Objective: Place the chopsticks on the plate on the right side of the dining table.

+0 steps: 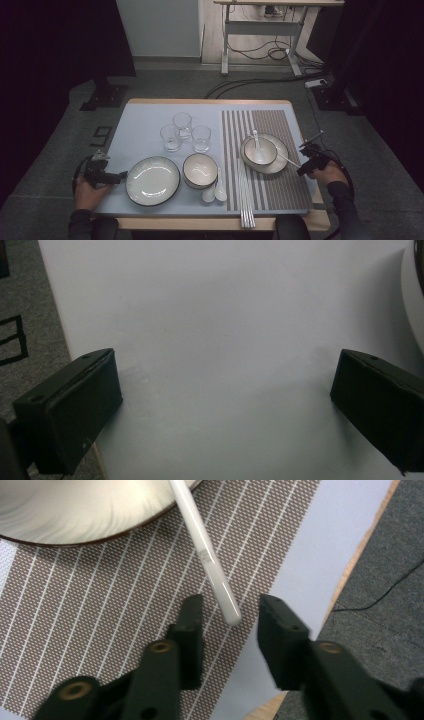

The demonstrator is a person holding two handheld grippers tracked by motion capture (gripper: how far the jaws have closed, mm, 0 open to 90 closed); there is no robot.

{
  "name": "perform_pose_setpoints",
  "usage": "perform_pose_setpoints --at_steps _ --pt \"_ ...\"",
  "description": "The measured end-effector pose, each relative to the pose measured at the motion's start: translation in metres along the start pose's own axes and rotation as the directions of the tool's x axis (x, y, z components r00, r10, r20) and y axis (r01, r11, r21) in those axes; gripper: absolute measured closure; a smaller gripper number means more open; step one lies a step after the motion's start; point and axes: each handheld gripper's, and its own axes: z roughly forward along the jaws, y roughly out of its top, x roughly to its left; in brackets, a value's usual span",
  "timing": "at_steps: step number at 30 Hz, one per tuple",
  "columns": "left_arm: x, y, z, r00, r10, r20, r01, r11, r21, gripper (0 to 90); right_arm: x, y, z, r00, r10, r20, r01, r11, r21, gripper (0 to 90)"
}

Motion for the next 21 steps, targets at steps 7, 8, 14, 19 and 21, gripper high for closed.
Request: perform_pose_setpoints --at_steps 7,8,14,19,21 --pt "0.0 0.0 0.0 1.0 0.0 0.0 0.0 1.0 0.0 0.0 -0.007 -0.005 -0.003 0.9998 0.019 -0.001 -0.019 1.0 -0.001 60.4" --pt "0.0 0.0 0.0 1.0 0.0 0.0 0.0 1.0 0.0 0.0 -0.008 -0.006 -0.003 0.9998 0.021 -0.003 -0.021 1.0 0.0 61.0" --pt "0.0 0.0 0.0 1.0 0.0 0.0 0.0 1.0 0.0 0.0 -0.012 -0.005 -0.001 0.9992 0.039 -0.009 -0.039 0.999 -0.007 63.5" --pt "0.0 0.0 0.0 1.0 0.0 0.0 0.0 1.0 0.0 0.0 -0.013 -0.005 0.0 0.9991 0.041 -0.013 -0.041 0.999 -0.004 63.8" --pt "0.0 0.0 0.0 1.0 0.0 0.0 0.0 1.0 0.0 0.0 -0.014 -0.005 0.0 0.999 0.041 -0.014 -0.041 0.999 -0.006 62.8"
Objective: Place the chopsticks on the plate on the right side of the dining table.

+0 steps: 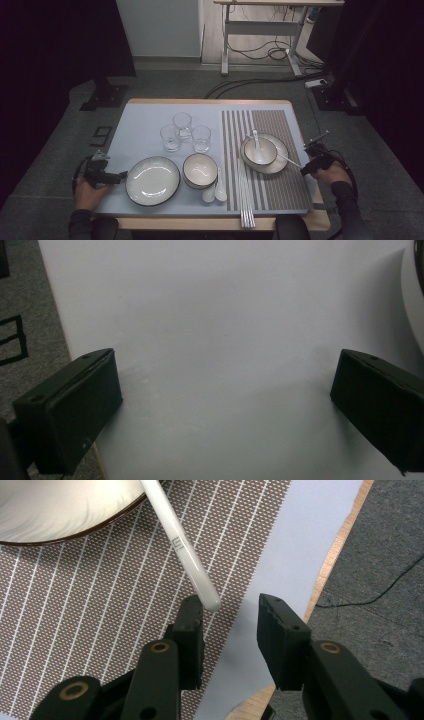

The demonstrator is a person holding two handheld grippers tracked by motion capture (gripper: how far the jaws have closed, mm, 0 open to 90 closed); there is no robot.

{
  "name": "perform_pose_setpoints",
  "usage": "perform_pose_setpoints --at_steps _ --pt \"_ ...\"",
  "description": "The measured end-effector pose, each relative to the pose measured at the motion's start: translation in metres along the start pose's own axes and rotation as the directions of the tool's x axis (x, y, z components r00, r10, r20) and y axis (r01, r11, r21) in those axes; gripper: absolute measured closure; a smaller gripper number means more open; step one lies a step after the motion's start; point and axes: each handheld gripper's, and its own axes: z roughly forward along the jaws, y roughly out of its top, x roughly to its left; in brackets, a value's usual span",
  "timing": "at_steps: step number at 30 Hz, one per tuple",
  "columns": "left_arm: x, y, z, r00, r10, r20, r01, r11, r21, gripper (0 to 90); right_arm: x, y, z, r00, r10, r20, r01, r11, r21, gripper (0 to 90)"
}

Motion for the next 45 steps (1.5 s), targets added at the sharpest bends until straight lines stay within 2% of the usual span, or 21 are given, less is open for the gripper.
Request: perform_pose_setpoints --at_steps 10,25,45 --pt "0.0 0.0 0.0 1.0 0.0 0.0 0.0 1.0 0.0 0.0 0.005 0.004 0.0 0.9998 -0.018 -0.007 0.018 1.0 -0.002 58.9" --pt "0.0 0.0 0.0 1.0 0.0 0.0 0.0 1.0 0.0 0.0 -0.005 0.013 0.004 0.9998 0.017 0.006 -0.017 1.0 0.005 68.3" --pt "0.0 0.0 0.0 1.0 0.0 0.0 0.0 1.0 0.0 0.0 -0.013 0.02 0.007 0.999 0.039 0.021 -0.039 0.999 -0.002 65.3"
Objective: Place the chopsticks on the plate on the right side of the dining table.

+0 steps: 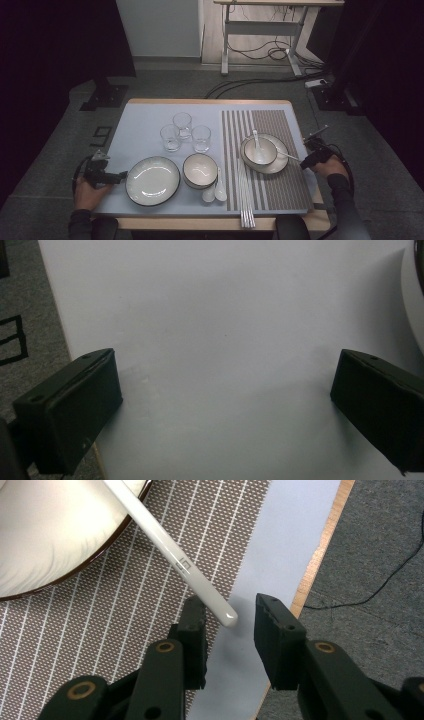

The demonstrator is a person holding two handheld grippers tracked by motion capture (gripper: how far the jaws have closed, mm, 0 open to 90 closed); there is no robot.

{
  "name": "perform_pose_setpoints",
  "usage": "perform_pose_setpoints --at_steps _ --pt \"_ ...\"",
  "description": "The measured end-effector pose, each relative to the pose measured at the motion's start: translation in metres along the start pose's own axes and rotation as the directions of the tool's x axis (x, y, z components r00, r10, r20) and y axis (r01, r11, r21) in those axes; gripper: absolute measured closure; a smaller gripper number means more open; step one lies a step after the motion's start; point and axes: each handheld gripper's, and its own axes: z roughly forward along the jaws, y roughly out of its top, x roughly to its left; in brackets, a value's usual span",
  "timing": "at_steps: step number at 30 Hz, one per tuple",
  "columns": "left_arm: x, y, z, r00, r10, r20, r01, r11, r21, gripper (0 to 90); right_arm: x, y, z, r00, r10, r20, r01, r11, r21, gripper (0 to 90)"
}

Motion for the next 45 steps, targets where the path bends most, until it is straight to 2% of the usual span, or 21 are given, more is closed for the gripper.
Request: perform_pose_setpoints --at_steps 8,21,36,45 --pt "0.0 0.0 0.0 1.0 0.0 0.0 0.0 1.0 0.0 0.0 0.0 0.001 -0.003 1.0 -0.007 0.007 0.007 1.0 0.002 56.0" --pt "0.0 0.0 0.0 1.0 0.0 0.0 0.0 1.0 0.0 0.0 -0.003 0.008 0.001 0.9998 -0.01 0.02 0.01 1.0 -0.002 66.6" --pt "0.0 0.0 0.0 1.0 0.0 0.0 0.0 1.0 0.0 0.0 -0.006 0.016 0.002 0.9993 -0.002 0.038 0.003 1.0 -0.023 66.7" --pt "0.0 0.0 0.0 1.0 0.0 0.0 0.0 1.0 0.0 0.0 -0.005 0.022 0.002 0.999 -0.017 0.04 0.018 1.0 -0.023 69.5"
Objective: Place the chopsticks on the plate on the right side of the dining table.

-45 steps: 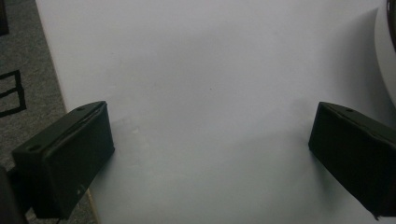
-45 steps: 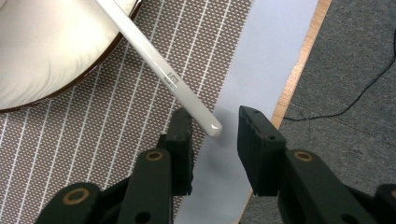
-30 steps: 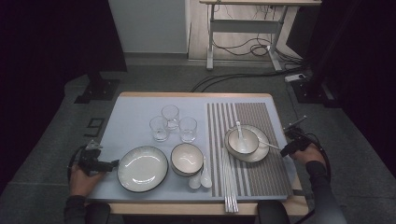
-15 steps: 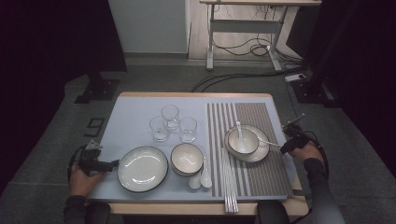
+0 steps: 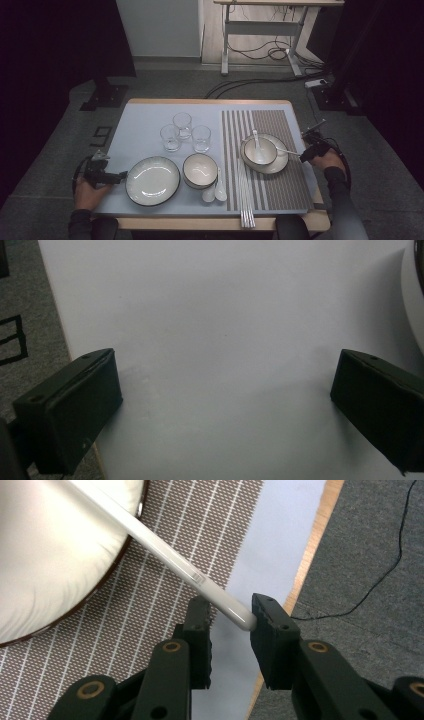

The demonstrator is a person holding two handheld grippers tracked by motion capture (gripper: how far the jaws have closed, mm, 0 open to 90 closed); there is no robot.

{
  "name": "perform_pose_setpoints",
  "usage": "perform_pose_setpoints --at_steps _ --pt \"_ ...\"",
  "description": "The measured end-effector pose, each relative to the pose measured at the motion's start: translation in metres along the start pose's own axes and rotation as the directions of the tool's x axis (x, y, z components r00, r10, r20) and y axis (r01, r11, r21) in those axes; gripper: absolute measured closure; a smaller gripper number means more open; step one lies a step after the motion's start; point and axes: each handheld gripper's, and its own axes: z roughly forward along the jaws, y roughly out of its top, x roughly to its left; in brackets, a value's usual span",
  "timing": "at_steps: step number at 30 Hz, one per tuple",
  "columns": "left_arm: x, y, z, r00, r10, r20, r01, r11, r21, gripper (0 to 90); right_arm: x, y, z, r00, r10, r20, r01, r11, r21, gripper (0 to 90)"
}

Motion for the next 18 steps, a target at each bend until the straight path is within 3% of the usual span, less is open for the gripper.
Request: perform_pose_setpoints --at_steps 9,14,18 --pt "0.0 0.0 0.0 1.0 0.0 0.0 0.0 1.0 0.0 0.0 0.0077 0.0058 0.0 0.9996 -0.027 -0.007 0.027 1.0 -0.014 70.6" --pt "0.0 0.0 0.0 1.0 0.0 0.0 0.0 1.0 0.0 0.0 0.0084 0.0073 0.0008 0.9997 -0.026 -0.001 0.026 0.999 -0.02 53.1" --pt "0.0 0.0 0.0 1.0 0.0 0.0 0.0 1.0 0.0 0.0 0.007 0.0073 0.001 0.9997 -0.025 0.003 0.025 0.999 -0.021 52.8"
